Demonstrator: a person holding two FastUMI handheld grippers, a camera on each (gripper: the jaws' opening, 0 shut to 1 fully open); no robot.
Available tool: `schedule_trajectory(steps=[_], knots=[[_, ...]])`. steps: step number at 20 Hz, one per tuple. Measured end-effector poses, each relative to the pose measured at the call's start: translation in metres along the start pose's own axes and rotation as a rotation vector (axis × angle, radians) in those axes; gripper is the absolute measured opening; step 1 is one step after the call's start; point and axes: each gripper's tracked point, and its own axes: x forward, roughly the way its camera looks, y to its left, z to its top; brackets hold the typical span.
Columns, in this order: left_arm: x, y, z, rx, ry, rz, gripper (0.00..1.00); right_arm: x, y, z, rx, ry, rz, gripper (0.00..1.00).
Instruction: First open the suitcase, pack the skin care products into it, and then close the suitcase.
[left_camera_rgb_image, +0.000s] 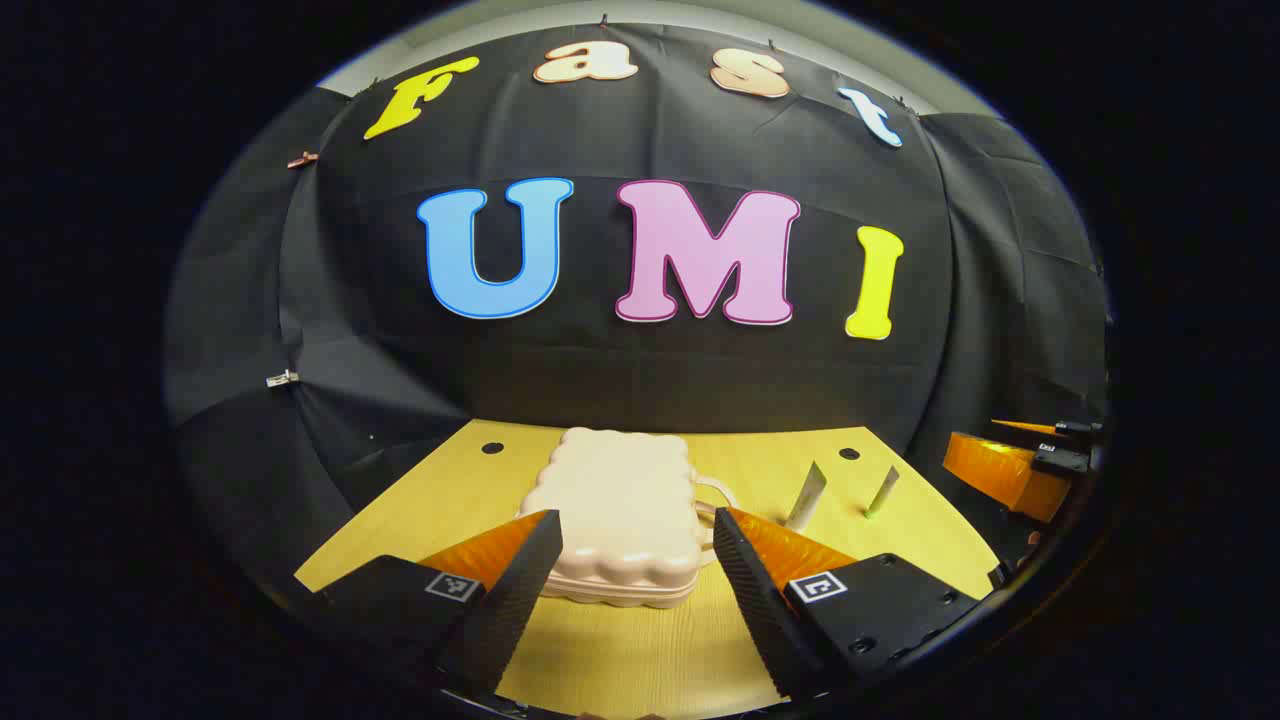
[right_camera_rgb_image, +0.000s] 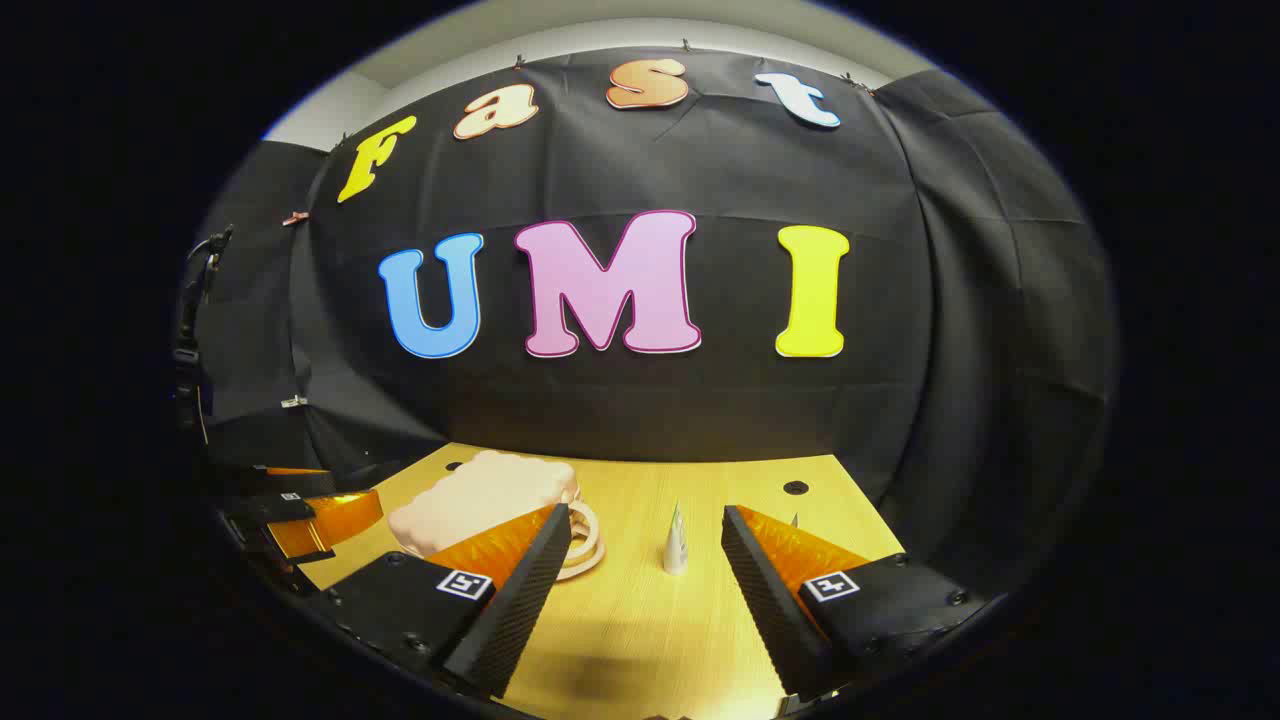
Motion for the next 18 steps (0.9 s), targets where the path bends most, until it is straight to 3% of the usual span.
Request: schedule_trajectory(steps=[8,18], knots=[[0.011,-0.010,-0.001,0.014,0.016,-0.017,0.96,0.007,0.001,-0.001,0.002,0.006,0.019,0.96],[0.046,-0.044,-0.001,0.025,0.036,-0.043,0.96,0.025,-0.033,-0.004,0.022,0.014,-0.008,0.96]])
